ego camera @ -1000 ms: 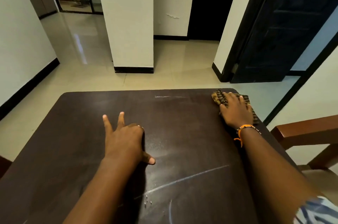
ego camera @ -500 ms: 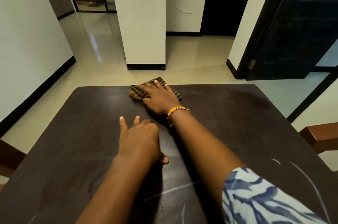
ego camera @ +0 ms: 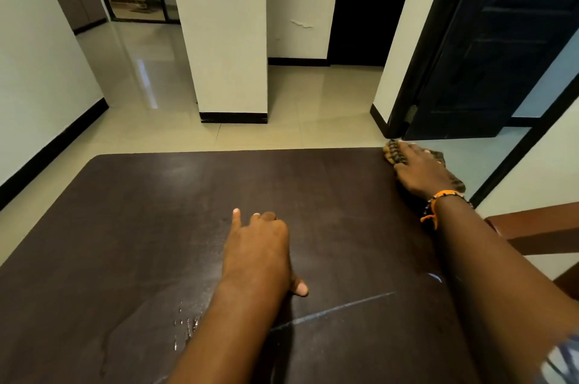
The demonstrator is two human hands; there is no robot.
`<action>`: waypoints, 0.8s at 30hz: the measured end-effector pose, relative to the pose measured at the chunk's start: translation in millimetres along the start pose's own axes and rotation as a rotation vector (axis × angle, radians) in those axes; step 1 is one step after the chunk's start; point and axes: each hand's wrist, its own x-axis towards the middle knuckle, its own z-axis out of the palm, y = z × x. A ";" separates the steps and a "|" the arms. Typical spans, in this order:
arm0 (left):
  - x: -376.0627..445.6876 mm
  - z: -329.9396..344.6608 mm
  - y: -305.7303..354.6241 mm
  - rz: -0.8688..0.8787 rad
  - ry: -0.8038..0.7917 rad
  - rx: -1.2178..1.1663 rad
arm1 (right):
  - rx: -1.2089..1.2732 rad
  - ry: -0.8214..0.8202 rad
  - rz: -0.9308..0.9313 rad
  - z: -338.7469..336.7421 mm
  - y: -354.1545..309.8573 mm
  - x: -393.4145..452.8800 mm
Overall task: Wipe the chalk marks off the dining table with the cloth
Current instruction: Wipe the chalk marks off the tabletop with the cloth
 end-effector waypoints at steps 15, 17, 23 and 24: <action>-5.8 -3.9 0.5 -0.024 -0.051 -0.018 | 0.024 -0.136 -0.438 25.3 -91.4 -57.3; -7.1 -0.3 -2.3 -0.016 -0.036 -0.037 | -0.015 -0.068 -0.232 14.6 -47.8 -47.6; -9.1 5.9 -6.4 0.008 0.032 -0.103 | -0.008 -0.030 0.113 4.0 -14.4 -53.2; -10.1 6.1 -6.0 0.013 0.038 -0.108 | -0.002 -0.036 0.109 5.5 -23.0 -60.5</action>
